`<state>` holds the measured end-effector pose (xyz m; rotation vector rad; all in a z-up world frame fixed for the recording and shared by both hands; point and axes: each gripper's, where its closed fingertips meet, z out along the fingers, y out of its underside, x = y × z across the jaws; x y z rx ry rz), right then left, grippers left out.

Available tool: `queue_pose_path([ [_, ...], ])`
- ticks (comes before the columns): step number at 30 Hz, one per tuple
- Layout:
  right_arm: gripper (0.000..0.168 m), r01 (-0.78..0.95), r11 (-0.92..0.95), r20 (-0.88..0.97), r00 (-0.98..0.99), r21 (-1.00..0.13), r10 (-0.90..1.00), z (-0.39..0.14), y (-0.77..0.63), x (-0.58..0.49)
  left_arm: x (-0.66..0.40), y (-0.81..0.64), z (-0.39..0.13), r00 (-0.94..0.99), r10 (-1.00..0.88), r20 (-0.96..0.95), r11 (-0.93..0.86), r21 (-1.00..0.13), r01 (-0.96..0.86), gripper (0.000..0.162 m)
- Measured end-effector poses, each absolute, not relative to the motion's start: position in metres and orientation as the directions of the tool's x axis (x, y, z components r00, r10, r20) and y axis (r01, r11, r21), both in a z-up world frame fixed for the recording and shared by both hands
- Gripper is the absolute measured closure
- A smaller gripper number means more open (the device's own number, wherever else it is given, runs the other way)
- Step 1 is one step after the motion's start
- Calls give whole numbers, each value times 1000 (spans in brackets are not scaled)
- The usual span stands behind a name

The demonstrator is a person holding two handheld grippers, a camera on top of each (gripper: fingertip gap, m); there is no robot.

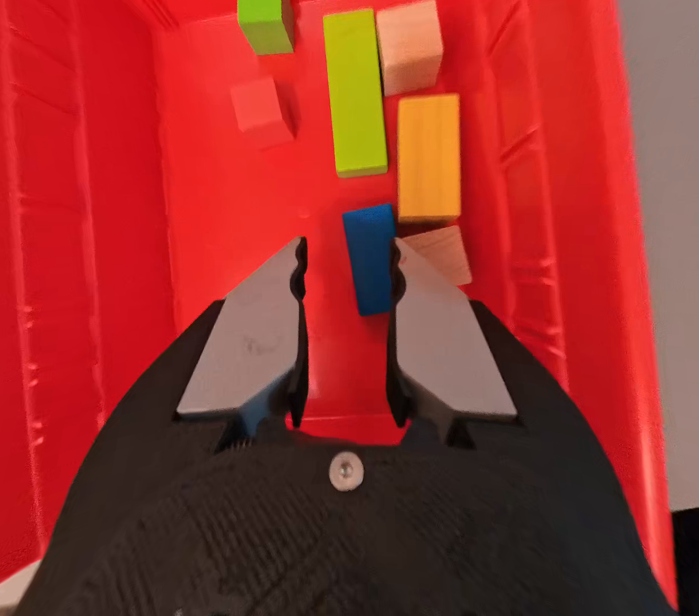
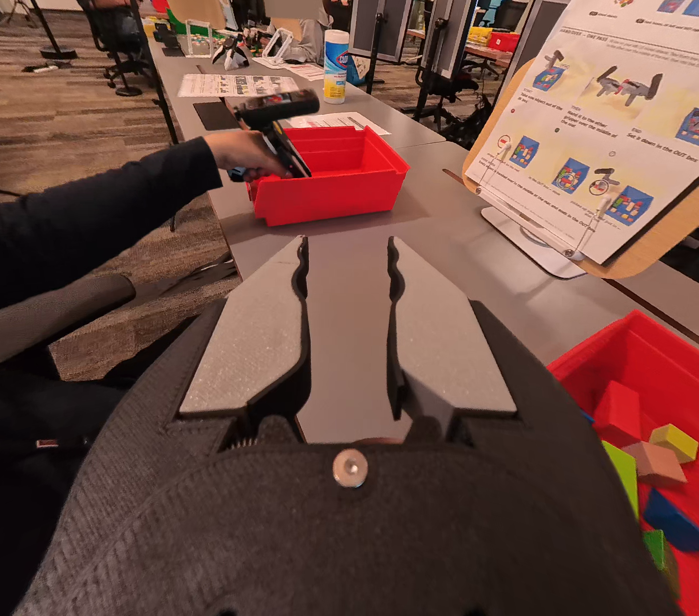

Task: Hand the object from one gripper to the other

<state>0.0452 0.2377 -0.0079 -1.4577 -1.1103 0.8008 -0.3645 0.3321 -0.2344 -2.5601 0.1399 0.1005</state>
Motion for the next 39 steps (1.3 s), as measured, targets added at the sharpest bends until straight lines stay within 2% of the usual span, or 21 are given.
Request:
queue_pose_path([
  [1, 129, 198, 21, 89, 339, -980, 937, -6, 238, 49, -366, 329, -244, 992, -87, -93, -871, -477, -121, 120],
  [2, 129, 187, 21, 85, 341, -982, 936, -4, 237, 52, -362, 332, -243, 995, -92, -46, -871, -481, -103, 128],
  [4, 129, 177, 19, 80, 345, -984, 935, -2, 238, 58, -367, 330, -244, 997, -67, -40, -893, -444, -78, 113],
  [12, 129, 166, 7, 67, 356, -986, 932, -1, 242, 64, -380, 326, -247, 999, -40, 8, -899, -438, -33, 95],
  [15, 129, 189, 15, 85, 365, -982, 927, -4, 242, 61, -396, 326, -246, 1000, -1, -9, -898, -441, -5, 105],
  [17, 129, 193, 17, 87, 364, -981, 927, -5, 242, 60, -406, 319, -251, 999, 0, -55, -914, -404, -22, 112],
  [19, 129, 190, 13, 83, 363, -982, 928, -5, 243, 59, -406, 311, -259, 998, -25, -64, -933, -358, -46, 107],
  [25, 129, 209, -4, 74, 366, -978, 928, -11, 247, 54, -390, 323, -247, 999, -34, 41, -893, -450, -12, 117],
  [27, 129, 215, 1, 81, 365, -977, 927, -12, 247, 53, -383, 324, -244, 996, -44, 83, -889, -458, -1, 106],
  [31, 129, 210, 1, 80, 365, -978, 927, -11, 247, 54, -381, 322, -246, 997, -57, 42, -894, -448, -32, 106],
  [37, 129, 204, 12, 88, 368, -979, 926, -8, 244, 58, -356, 323, -247, 989, -117, 91, -893, -446, -65, 119],
  [39, 129, 198, 17, 90, 367, -980, 926, -6, 242, 60, -357, 322, -247, 990, -118, 79, -895, -440, -72, 117],
])
